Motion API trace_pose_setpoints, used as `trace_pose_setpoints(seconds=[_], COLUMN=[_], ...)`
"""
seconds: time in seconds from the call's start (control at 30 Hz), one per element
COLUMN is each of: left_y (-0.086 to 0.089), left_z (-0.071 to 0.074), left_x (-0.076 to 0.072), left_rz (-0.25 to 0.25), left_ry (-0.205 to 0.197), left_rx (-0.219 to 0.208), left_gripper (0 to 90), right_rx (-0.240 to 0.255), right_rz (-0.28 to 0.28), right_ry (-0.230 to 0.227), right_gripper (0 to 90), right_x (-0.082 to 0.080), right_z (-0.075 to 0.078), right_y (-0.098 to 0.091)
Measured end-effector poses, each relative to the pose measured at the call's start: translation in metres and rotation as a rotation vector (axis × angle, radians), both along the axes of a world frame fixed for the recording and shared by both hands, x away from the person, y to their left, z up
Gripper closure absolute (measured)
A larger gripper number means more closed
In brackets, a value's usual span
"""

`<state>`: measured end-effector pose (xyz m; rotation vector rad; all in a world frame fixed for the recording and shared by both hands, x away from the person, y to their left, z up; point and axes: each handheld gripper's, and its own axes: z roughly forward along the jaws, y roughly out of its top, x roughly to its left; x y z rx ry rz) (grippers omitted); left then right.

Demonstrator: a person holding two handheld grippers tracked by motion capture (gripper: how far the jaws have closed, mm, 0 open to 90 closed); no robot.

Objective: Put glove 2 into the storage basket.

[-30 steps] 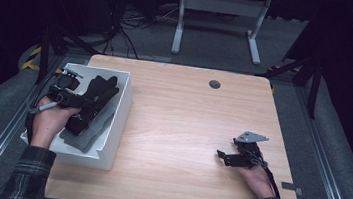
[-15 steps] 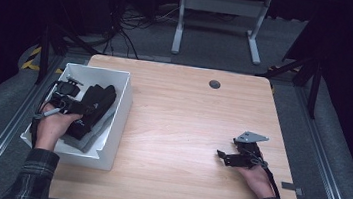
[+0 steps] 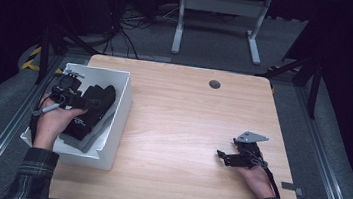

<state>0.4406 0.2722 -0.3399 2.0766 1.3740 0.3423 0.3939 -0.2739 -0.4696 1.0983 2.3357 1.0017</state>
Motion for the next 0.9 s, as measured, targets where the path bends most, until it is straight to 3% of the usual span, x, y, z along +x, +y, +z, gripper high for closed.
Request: trace_pose_setpoints(seconds=[0.2,0.57,0.9], left_y=[-0.016,-0.064,-0.109], left_z=[0.011,0.024,0.030], left_x=[-0.002,-0.009,-0.018], left_rz=[-0.051,-0.169,-0.263], left_ry=[-0.033,-0.087,-0.111], left_rx=[-0.026,-0.056,-0.081], left_gripper=[20.7,20.6,20.3], right_rx=[0.000,0.000,0.000], right_rz=[0.000,-0.001,0.000], right_ry=[0.000,0.000,0.000], right_gripper=[16.0,16.0,15.9], right_x=[0.000,0.000,0.000], right_z=[0.000,0.000,0.000], right_y=[0.000,0.000,0.000])
